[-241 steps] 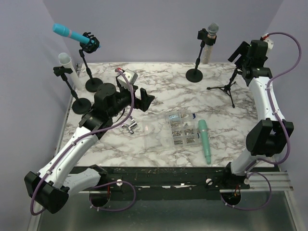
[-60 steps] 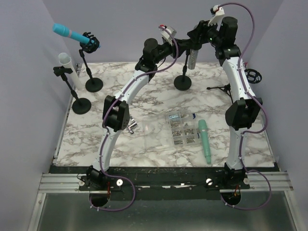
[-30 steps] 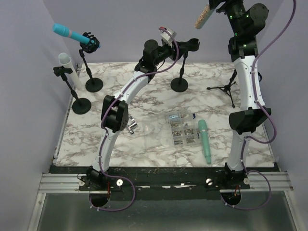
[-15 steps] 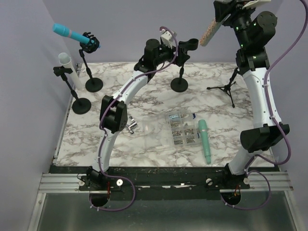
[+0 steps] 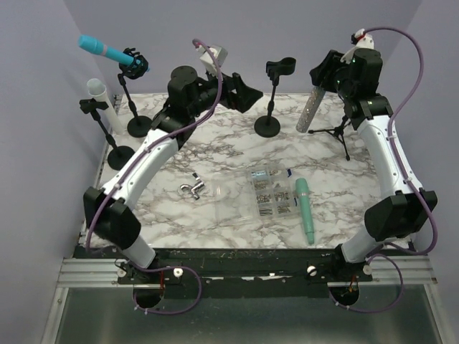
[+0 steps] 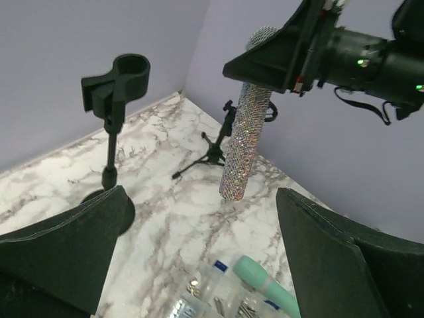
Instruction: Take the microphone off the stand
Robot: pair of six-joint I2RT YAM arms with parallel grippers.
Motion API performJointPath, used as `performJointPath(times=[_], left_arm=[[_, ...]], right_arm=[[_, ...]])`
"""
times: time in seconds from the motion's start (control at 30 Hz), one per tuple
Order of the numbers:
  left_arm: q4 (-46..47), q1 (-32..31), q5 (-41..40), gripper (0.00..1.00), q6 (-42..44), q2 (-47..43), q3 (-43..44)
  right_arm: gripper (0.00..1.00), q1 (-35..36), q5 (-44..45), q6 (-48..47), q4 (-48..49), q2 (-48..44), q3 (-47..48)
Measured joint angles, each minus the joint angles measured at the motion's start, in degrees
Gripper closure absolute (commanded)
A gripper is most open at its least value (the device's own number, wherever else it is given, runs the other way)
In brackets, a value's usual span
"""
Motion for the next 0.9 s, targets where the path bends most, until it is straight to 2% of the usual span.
performJointPath(times=[0.1,0.27,0.5,0.7,0.9], left_arm=[[-0.6,0.0,0.1,0.01,-2.5,-7.3,-6.9],[-4.9,0.0,0.1,0.01,-4.1,-13.1,-14.3],[-11.0,0.0,0.0,0.01,-3.9,-24.4,-24.2],[-10.6,-0.2,-0.4,0.02,-2.4,-35.8,-30.7],[-10.6,-0.5,-1.8,0.01,-1.2,-38.5,-34.4]], right_arm=[[0.99,0.0,0.0,-0.3,-4.2,-2.2,-4.1],[0.99,0.3,1.9,-2.7,-11.1,-6.0,-9.7],[0.99,2.1,10.4,-4.2,-19.4,-12.0,-22.0],[0.99,3.5,15.3,-3.0,-25.1,-13.0,-28.0],[0.99,7.0,22.7,-1.7,-30.8,-12.4,-31.2]])
